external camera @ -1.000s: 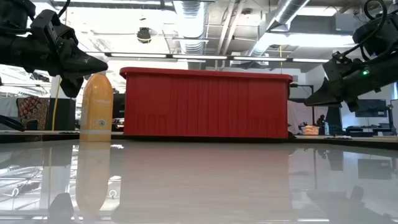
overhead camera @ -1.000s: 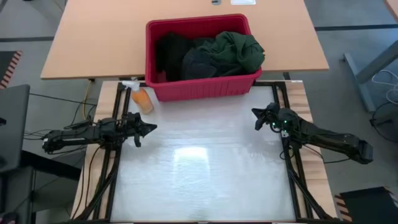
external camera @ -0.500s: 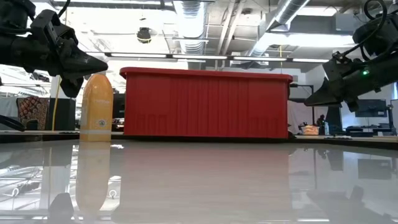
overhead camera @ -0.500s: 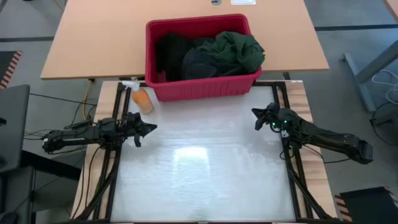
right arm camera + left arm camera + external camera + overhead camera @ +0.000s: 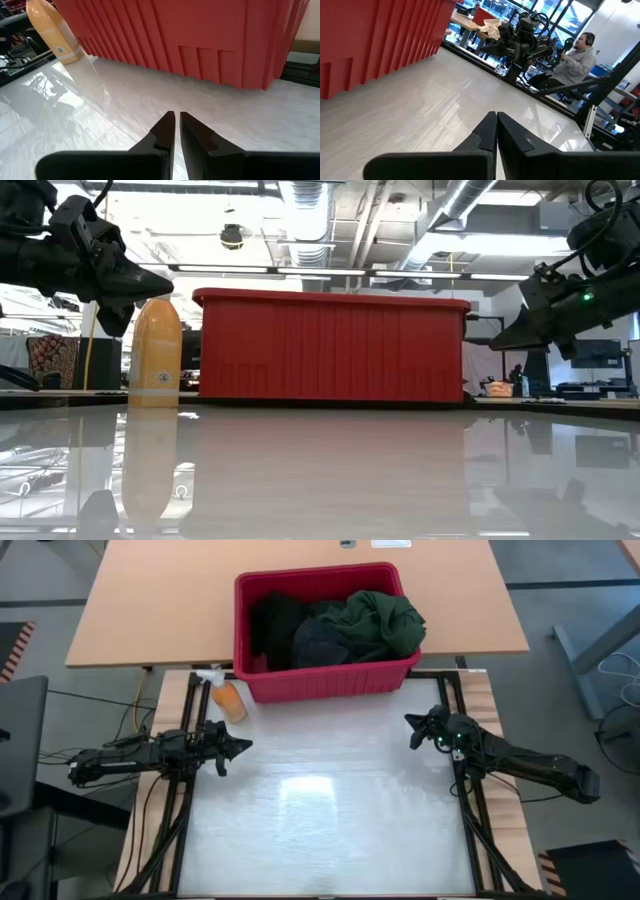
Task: Fold Laundry from Bin
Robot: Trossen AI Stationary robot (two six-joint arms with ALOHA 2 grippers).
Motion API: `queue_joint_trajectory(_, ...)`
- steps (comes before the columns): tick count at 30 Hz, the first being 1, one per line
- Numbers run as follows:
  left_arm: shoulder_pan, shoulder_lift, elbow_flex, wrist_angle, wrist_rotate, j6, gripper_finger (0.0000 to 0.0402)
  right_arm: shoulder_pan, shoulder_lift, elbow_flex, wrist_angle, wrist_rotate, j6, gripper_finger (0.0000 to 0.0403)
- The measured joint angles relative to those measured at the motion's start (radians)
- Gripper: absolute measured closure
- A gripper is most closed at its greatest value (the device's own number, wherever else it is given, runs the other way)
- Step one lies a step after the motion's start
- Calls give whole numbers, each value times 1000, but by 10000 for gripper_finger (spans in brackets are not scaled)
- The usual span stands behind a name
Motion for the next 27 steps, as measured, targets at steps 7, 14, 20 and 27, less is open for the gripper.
queue_joint_trajectory(7,0,0,0,0,0,0,401,0,0,0,0,0,0,347)
queue_joint_trajectory(14,0,0,0,0,0,0,401,0,0,0,0,0,0,347)
queue_joint_trajectory(20,0,0,0,1,-9,-19,401,0,0,0,0,0,0,347)
queue_joint_trajectory(27,-4,29,0,1,-14,-8,401,0,0,0,0,0,0,347)
